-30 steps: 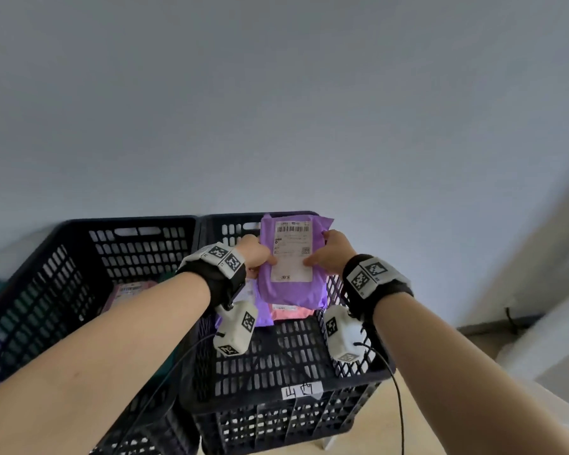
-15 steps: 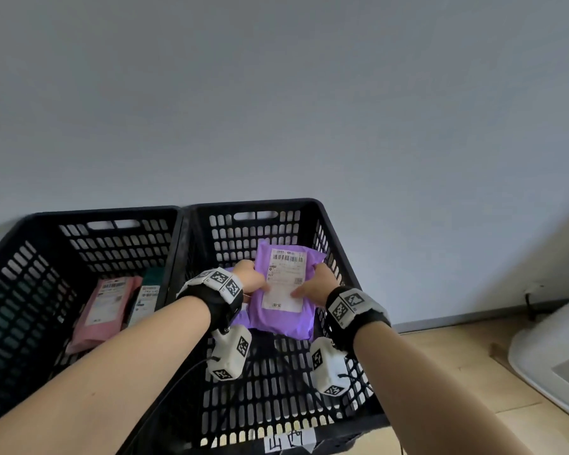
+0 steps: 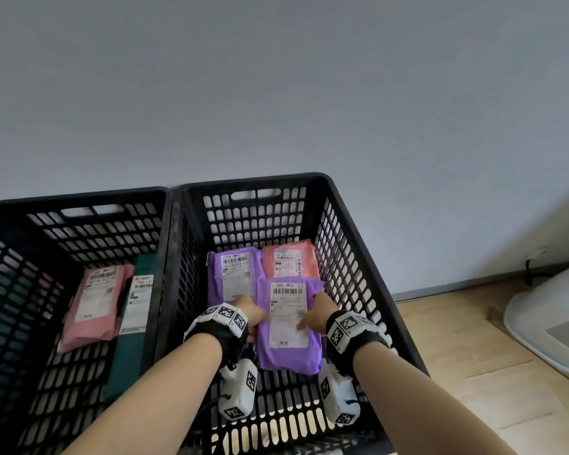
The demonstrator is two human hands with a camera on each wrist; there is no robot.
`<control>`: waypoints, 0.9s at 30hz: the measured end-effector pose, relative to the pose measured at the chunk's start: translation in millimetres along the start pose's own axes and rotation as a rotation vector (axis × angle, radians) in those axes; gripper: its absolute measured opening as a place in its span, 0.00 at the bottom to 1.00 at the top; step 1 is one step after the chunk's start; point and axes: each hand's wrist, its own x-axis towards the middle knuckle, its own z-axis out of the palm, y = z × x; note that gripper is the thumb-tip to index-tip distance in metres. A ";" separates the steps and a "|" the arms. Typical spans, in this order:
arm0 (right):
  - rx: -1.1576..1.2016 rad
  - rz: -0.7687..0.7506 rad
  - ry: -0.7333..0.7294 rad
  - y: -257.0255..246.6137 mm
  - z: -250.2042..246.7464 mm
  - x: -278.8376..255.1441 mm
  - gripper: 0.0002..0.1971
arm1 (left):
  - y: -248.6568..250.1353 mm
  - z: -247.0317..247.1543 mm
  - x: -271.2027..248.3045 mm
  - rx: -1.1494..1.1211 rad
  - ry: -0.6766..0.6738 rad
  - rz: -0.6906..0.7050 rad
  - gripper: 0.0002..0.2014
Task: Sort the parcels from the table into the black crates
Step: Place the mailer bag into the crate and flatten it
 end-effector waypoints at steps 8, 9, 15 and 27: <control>-0.123 0.127 0.003 23.0 20.2 15.7 0.26 | -18.0 22.2 11.2 -0.024 -0.096 -0.081 0.03; -0.144 0.148 0.005 25.2 19.7 16.0 0.25 | -19.8 24.6 13.2 -0.033 -0.108 -0.091 0.02; -0.152 0.211 0.036 42.4 22.9 27.9 0.23 | -28.6 41.5 26.1 -0.079 -0.178 -0.134 0.09; -0.223 0.209 0.124 37.1 15.0 28.3 0.38 | -36.1 63.8 34.7 0.098 0.140 0.196 0.27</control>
